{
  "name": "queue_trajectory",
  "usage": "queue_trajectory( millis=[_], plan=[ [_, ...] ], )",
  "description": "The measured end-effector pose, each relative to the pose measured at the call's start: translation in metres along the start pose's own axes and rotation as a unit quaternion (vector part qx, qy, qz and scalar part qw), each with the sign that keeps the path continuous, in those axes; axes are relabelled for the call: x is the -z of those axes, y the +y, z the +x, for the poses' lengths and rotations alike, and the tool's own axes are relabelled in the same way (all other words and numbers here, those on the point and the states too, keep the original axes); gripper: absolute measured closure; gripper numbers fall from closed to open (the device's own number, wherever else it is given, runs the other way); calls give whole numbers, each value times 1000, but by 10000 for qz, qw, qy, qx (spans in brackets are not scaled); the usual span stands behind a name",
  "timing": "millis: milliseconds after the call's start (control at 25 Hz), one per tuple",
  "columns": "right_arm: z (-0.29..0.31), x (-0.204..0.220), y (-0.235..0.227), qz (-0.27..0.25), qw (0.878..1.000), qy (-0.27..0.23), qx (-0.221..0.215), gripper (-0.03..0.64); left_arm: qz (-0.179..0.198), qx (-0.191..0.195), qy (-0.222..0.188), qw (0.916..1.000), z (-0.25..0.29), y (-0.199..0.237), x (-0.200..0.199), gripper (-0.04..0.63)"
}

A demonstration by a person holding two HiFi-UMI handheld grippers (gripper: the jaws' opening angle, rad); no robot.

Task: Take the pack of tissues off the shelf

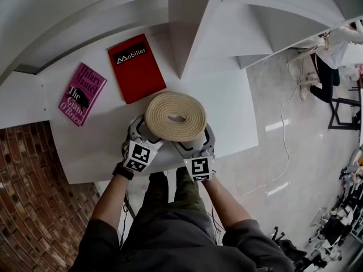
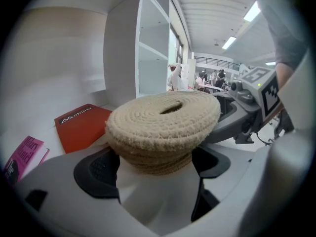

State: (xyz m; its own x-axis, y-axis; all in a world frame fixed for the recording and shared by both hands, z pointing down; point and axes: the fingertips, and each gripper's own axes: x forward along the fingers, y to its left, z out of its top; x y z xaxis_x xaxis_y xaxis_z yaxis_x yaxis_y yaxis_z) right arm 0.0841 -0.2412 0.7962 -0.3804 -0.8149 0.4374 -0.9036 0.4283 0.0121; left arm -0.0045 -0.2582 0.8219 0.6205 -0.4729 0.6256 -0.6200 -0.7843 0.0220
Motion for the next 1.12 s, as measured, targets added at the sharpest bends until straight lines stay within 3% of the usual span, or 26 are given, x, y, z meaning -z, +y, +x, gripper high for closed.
queue_trajectory(
  millis=[520, 1120],
  plan=[
    [2, 19, 1, -41, 10000, 59, 21, 77, 268, -158, 61, 9995, 4, -2, 8, 141],
    [-27, 20, 3, -82, 9993, 357, -96, 77, 286, -92, 492, 9983, -23, 3, 21, 143]
  ],
)
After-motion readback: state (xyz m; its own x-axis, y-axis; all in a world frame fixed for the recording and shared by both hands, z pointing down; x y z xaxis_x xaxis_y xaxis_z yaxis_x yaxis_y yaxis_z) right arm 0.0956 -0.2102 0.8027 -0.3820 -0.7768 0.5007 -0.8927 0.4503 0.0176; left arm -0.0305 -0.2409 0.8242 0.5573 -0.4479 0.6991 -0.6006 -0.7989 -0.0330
